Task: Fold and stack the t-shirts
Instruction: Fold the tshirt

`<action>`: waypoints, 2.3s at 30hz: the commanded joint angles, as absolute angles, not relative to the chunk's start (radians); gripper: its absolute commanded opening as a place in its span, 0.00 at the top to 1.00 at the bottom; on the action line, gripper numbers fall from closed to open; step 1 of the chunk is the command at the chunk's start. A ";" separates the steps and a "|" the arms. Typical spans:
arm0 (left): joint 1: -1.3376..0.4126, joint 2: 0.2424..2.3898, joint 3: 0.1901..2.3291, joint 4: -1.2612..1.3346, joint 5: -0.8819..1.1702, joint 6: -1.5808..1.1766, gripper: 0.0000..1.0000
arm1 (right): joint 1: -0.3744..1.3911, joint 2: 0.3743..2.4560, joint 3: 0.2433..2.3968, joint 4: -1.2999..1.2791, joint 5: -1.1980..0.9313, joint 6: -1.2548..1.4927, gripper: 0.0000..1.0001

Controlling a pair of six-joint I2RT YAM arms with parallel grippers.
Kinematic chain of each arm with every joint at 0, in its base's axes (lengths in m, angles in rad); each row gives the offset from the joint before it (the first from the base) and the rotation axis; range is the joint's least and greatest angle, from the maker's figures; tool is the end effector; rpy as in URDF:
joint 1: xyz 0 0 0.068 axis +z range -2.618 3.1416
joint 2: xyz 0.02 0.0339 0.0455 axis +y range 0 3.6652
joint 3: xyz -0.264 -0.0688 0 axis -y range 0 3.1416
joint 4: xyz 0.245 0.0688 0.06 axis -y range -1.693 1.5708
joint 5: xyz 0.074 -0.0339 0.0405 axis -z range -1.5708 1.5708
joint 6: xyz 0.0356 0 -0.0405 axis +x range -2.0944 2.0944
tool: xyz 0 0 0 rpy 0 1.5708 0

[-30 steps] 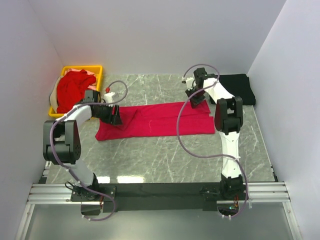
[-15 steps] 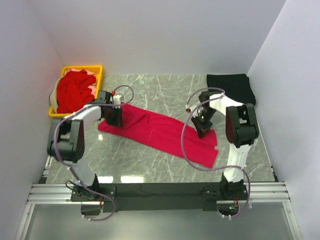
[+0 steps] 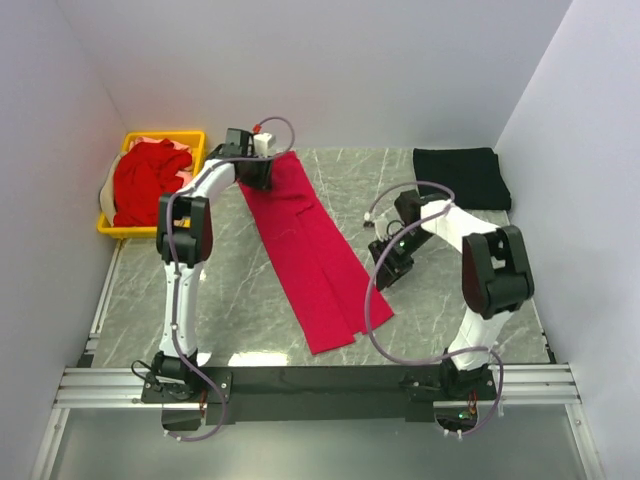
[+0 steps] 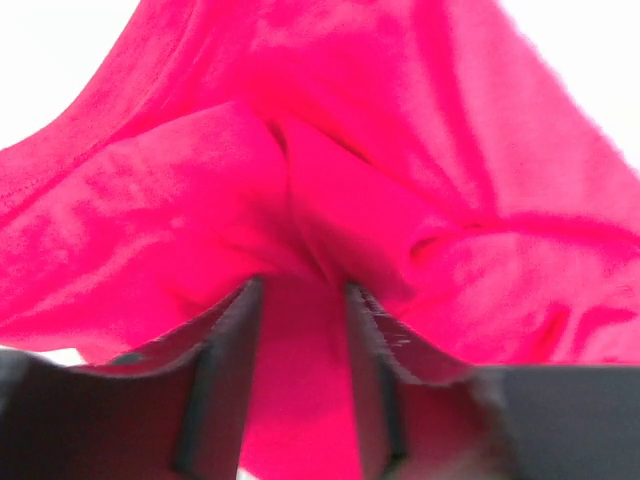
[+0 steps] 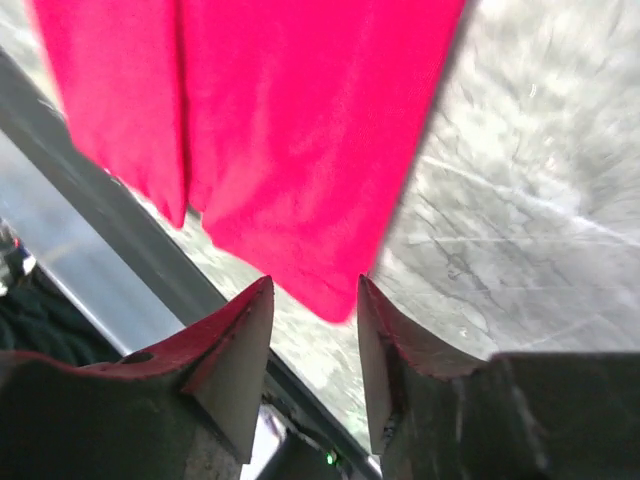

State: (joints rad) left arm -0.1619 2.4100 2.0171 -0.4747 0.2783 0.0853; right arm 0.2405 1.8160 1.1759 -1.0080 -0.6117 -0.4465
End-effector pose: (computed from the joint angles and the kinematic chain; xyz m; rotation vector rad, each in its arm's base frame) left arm 0.5272 -0.0960 0.1689 0.4226 2.3910 -0.3734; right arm 0.2947 0.0933 0.1686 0.9702 -2.8207 -0.9487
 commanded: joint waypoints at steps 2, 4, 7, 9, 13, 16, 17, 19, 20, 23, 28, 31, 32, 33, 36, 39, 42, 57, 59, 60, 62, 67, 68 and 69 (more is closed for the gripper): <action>-0.199 2.352 2.122 -0.424 0.365 0.157 0.50 | 0.216 1.680 1.256 -0.934 -0.664 -0.431 0.52; -0.198 2.275 2.010 -0.355 0.390 0.143 0.49 | 0.224 1.680 1.275 -0.879 -0.631 -0.425 0.51; -0.199 2.119 1.824 -0.241 0.357 0.066 0.53 | 0.251 1.767 1.347 -0.858 -0.629 -0.402 0.60; -0.201 2.047 1.737 -0.245 0.367 0.009 0.54 | 0.273 1.813 1.393 -0.853 -0.644 -0.379 0.64; -0.206 1.974 1.616 -0.273 0.370 -0.069 0.58 | 0.319 1.902 1.413 -0.799 -0.650 -0.338 0.73; -0.206 1.951 1.517 -0.258 0.370 -0.071 0.61 | 0.350 1.951 1.410 -0.796 -0.650 -0.331 0.75; -0.206 1.945 1.488 -0.258 0.377 -0.075 0.62 | 0.356 1.957 1.404 -0.790 -0.649 -0.327 0.75; -0.206 1.941 1.465 -0.256 0.388 -0.080 0.63 | 0.368 1.968 1.373 -0.769 -0.638 -0.318 0.77; -0.206 1.940 1.447 -0.255 0.397 -0.096 0.63 | 0.379 1.971 1.364 -0.765 -0.635 -0.311 0.78; -0.207 1.966 1.442 -0.271 0.414 -0.120 0.64 | 0.402 1.979 1.321 -0.753 -0.647 -0.295 0.80; -0.218 2.025 1.457 -0.285 0.428 -0.137 0.65 | 0.462 1.968 1.224 -0.729 -0.730 -0.265 0.82; -0.241 2.083 1.486 -0.294 0.414 -0.130 0.65 | 0.505 1.960 1.197 -0.713 -0.797 -0.232 0.83; -0.245 2.104 1.518 -0.317 0.414 -0.127 0.65 | 0.509 1.956 1.192 -0.707 -0.816 -0.221 0.82; -0.250 2.129 1.538 -0.328 0.407 -0.126 0.65 | 0.511 1.947 1.192 -0.698 -0.836 -0.215 0.81; -0.261 2.232 1.632 -0.360 0.422 -0.123 0.66 | 0.506 1.918 1.200 -0.698 -0.879 -0.216 0.76; -0.270 2.334 1.742 -0.368 0.428 -0.127 0.66 | 0.492 1.885 1.189 -0.672 -0.893 -0.213 0.68; -0.272 2.387 1.854 -0.367 0.414 -0.127 0.66 | 0.473 1.873 1.198 -0.658 -0.878 -0.209 0.65; -0.241 2.386 1.962 -0.474 0.448 -0.040 0.50 | 0.417 1.884 1.304 -0.709 -0.778 -0.241 0.64; -0.229 2.229 1.777 -0.415 0.488 -0.032 0.45 | 0.420 1.876 1.299 -0.704 -0.770 -0.239 0.64; -0.224 2.173 1.716 -0.381 0.508 -0.028 0.44 | 0.422 1.867 1.290 -0.697 -0.772 -0.236 0.64; -0.213 2.013 1.574 -0.305 0.537 -0.017 0.38 | 0.426 1.859 1.279 -0.677 -0.764 -0.227 0.66; -0.204 1.792 1.372 -0.310 0.577 0.035 0.38 | 0.466 1.891 1.282 -0.653 -0.750 -0.213 0.69; -0.203 1.766 1.346 -0.319 0.593 0.046 0.38 | 0.482 1.899 1.284 -0.652 -0.746 -0.213 0.70; -0.199 1.740 1.316 -0.319 0.597 0.051 0.38 | 0.489 1.916 1.279 -0.646 -0.742 -0.213 0.70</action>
State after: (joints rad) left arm -0.1970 1.8282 1.3811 -0.3439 0.5297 -0.0063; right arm 0.4549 1.9160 1.2732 -0.6762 -0.7547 -0.2195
